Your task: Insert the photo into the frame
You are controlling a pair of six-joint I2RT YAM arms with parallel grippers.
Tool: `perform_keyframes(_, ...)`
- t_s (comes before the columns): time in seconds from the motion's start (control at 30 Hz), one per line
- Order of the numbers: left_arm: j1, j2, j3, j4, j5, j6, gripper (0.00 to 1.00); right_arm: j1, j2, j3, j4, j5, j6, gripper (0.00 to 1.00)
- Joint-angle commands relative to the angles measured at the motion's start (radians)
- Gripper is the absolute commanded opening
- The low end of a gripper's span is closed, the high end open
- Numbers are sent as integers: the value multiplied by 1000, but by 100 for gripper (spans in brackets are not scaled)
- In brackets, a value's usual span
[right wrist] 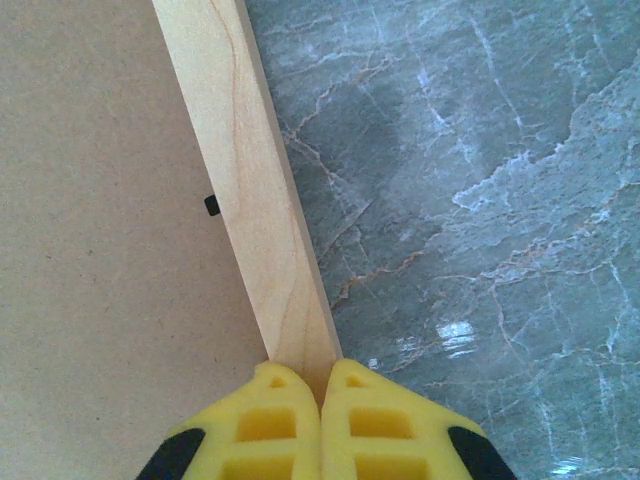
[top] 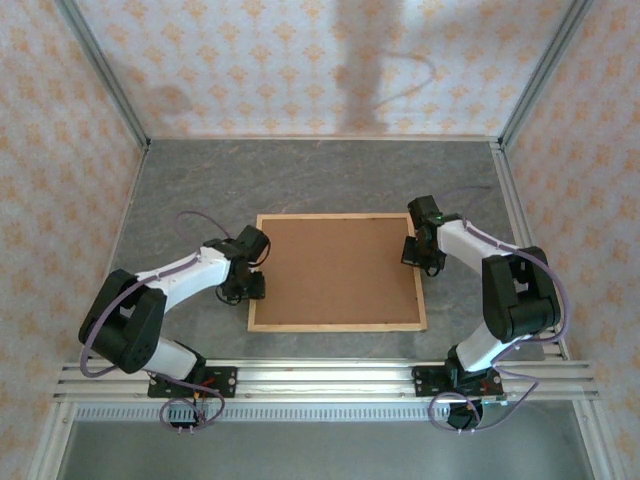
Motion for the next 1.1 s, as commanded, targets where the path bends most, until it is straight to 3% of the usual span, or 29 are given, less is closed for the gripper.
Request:
perform_keyframes(0.0, -28, 80, -17, 161, 5, 20, 46, 21, 28, -6, 5, -52, 23, 1)
perform_keyframes(0.53, -112, 198, -1, 199, 72, 63, 54, 28, 34, -5, 5, -50, 23, 0)
perform_keyframes(1.07, -115, 156, -21, 281, 174, 60, 60, 34, 38, -6, 4, -45, 28, 0)
